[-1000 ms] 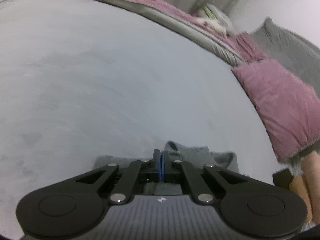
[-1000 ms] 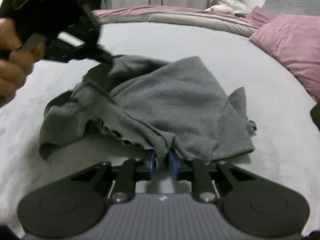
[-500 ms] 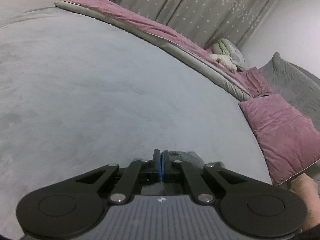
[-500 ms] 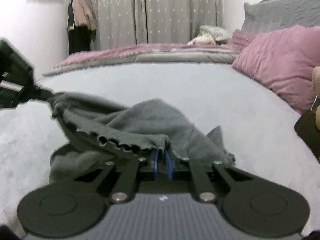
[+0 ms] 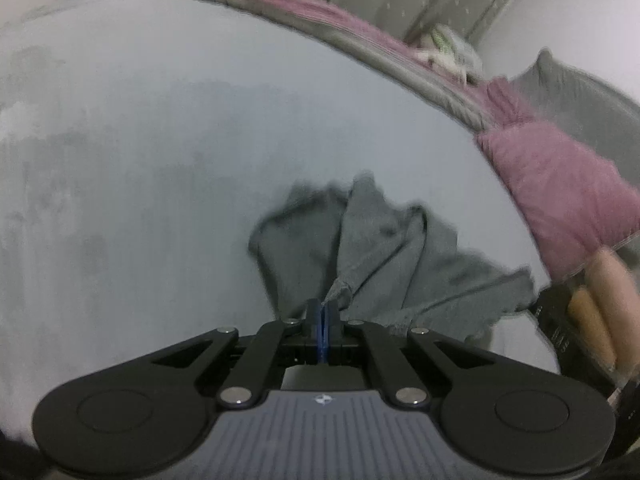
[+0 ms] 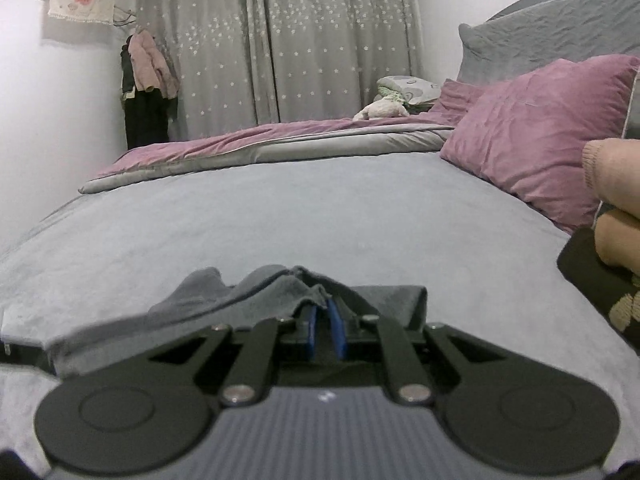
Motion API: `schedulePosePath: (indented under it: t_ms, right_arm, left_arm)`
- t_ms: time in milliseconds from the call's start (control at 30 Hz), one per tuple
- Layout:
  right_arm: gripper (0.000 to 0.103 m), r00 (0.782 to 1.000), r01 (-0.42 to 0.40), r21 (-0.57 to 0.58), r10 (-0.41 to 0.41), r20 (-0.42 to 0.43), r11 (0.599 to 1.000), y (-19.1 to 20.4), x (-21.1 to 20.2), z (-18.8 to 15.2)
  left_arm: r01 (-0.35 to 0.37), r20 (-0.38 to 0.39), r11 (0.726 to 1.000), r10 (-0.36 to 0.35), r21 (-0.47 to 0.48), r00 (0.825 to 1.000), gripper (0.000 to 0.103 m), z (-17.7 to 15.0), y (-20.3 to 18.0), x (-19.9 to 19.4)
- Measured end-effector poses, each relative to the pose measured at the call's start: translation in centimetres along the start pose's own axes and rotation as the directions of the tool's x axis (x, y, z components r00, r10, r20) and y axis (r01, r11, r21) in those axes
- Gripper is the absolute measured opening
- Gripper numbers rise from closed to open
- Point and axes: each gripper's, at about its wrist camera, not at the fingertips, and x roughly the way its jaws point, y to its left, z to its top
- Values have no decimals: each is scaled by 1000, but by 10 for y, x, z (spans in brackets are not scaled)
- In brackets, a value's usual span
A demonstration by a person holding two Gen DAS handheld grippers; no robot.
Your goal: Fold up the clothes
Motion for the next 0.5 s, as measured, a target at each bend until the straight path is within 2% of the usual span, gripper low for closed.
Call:
schedulePosePath:
  t_ms: [233, 333, 400, 500]
  right_arm:
    - [9, 999, -3, 14, 4, -53, 1000, -14, 0, -8]
    - [9, 996, 1, -7, -2, -91, 1000, -11, 4, -16]
    - [9, 993, 5, -25, -8, -117, 1000, -11, 7, -21]
    - [9, 990, 4, -38, -10, -143, 999, -9, 9, -28]
  left_arm:
    - [-47, -103, 996, 54, 70, 993, 0, -34, -9, 30]
    - [-54, -152, 990, 73, 127, 986, 1, -37, -15, 44]
    - [-54, -161, 985, 81, 166, 984, 1, -37, -20, 47]
    - [-74, -123, 974, 102, 216, 987, 2, -31, -28, 42]
